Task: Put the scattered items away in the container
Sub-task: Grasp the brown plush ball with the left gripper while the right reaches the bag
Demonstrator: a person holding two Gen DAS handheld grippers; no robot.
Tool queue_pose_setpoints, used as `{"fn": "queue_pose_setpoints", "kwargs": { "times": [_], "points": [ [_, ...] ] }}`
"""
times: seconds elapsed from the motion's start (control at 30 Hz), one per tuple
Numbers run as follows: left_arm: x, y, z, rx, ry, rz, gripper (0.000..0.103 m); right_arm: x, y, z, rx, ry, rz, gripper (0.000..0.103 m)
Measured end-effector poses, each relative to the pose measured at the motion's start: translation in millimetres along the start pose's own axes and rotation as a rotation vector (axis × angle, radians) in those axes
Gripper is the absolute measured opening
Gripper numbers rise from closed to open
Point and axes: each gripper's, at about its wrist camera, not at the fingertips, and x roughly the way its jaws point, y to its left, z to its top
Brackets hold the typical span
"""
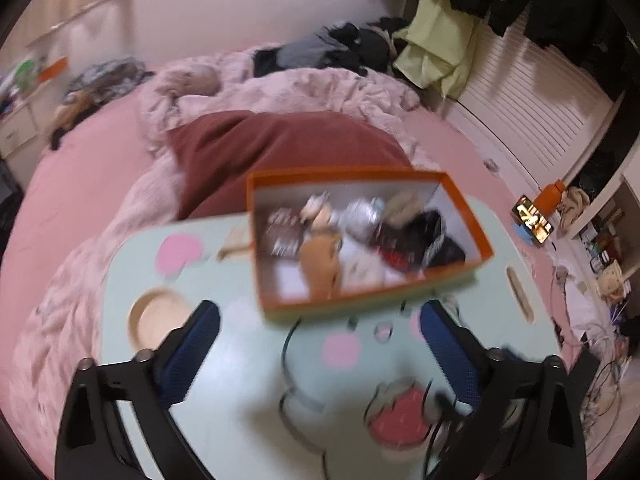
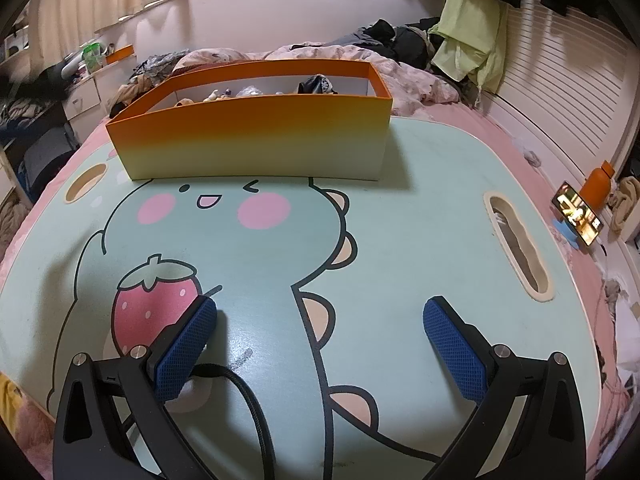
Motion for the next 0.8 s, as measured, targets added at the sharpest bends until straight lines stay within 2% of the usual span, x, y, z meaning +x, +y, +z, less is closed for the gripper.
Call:
{"fn": "queue_pose_setpoints", "kwargs": {
  "times": [0.03, 0.1, 0.17, 0.27, 0.33, 0.37, 0.43, 0.47, 0.53, 0.57, 0.63, 0.7, 0.8],
  "points": [
    [12, -4, 11, 0.006, 0.03, 0.011, 0.082, 0, 0, -1, 0.0, 0.0, 0.001, 0.103],
    [39, -8, 26, 0.022, 0.103, 0.019, 0.065, 1, 0, 0, -0.005, 0.003, 0.005, 0.103],
    [63, -11, 33, 0.024, 0.159, 0.025, 0.056, 1, 0, 1, -0.022, 0.014, 0.016, 0.103],
    [85, -13, 33, 0.039, 0.198, 0.074, 0.053, 2, -3, 6, -0.033, 0.042, 0.075, 0.103],
    [95, -12, 30, 0.047, 0.209, 0.143, 0.051, 0, -11, 12, -0.002, 0.044, 0.106, 0.102],
    [97, -13, 29, 0.055, 0.21, 0.154, 0.05, -1, -15, 17, 0.017, 0.039, 0.124, 0.102],
    [104, -15, 24, 0.067, 0.222, 0.124, 0.039, -5, -22, 27, 0.045, 0.024, 0.155, 0.092],
    [106, -15, 24, 0.072, 0.22, 0.12, 0.031, -6, -24, 33, 0.052, 0.019, 0.164, 0.089],
    [105, -19, 23, 0.087, 0.198, 0.132, 0.031, -9, -26, 45, 0.058, 0.006, 0.186, 0.075],
    [104, -19, 23, 0.09, 0.189, 0.128, 0.03, -9, -27, 52, 0.061, 0.003, 0.191, 0.072],
    [96, -15, 24, 0.064, 0.165, 0.084, 0.029, -8, -30, 65, 0.07, -0.002, 0.212, 0.061],
    [80, -6, 26, 0.028, 0.108, 0.042, 0.029, -6, -32, 79, 0.078, 0.001, 0.238, 0.053],
    [45, 5, 22, -0.016, 0.017, 0.003, 0.029, -4, -30, 109, 0.06, -0.005, 0.282, 0.05]
  ]
}}
